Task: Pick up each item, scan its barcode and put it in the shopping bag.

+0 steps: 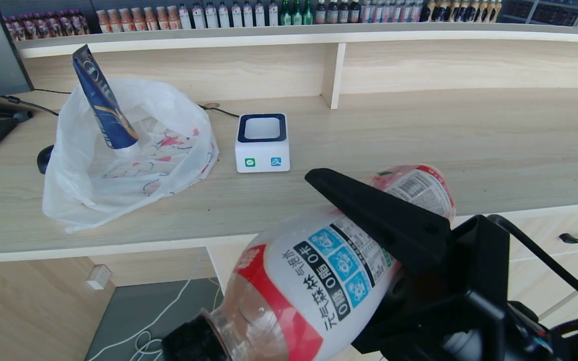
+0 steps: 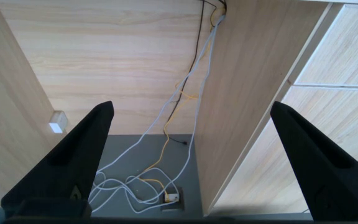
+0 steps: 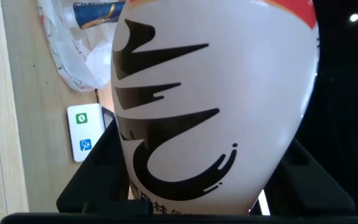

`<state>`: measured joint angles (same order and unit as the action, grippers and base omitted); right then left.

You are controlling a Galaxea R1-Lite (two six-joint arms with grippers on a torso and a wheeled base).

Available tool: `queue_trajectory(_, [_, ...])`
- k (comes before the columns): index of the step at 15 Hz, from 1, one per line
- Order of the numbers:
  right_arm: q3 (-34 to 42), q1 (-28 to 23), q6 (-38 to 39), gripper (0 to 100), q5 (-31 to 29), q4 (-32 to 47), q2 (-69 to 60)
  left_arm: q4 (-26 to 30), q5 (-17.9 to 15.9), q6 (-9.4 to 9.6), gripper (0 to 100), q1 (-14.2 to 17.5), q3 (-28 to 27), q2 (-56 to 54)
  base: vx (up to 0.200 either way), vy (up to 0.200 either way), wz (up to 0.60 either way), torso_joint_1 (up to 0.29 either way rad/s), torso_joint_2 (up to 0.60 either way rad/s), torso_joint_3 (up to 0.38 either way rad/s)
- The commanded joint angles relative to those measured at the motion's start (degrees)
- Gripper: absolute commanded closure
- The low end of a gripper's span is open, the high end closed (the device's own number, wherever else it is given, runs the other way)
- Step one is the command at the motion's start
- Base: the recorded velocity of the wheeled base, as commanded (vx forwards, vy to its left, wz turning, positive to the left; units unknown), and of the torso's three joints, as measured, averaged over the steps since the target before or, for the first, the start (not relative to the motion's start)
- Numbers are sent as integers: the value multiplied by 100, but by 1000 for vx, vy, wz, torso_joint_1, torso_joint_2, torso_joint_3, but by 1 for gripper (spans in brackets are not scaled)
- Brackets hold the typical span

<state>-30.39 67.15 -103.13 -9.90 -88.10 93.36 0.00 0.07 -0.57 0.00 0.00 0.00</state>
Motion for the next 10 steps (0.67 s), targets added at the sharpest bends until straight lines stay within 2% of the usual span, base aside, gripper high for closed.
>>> queue_trajectory(1, [-19, 9, -58, 100, 49, -14, 86, 0, 1, -4, 0, 0, 0, 0, 0, 0, 0, 0, 0, 0])
queue_trajectory(10, [-55, 18, -163, 100, 93, -67, 121, 0, 1, -4, 0, 0, 0, 0, 0, 0, 0, 0, 0, 0])
